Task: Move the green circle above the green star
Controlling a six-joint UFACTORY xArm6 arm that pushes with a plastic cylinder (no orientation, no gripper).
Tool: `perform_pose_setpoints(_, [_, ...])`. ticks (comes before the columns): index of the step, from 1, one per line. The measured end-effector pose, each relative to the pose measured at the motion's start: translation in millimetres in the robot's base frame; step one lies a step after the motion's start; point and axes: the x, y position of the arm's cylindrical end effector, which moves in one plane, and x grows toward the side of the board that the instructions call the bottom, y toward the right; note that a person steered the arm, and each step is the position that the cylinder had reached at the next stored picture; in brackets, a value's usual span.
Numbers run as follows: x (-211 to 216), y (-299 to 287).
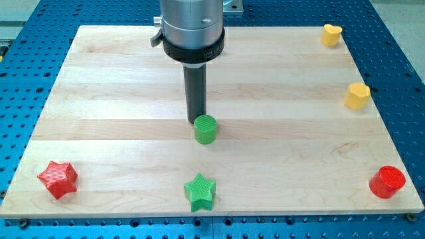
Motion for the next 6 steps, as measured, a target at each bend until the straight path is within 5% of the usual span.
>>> perform_pose_setpoints(1, [-30, 12])
perform_pose_setpoints(4, [66, 7])
perform_pose_setpoints(6, [70, 7])
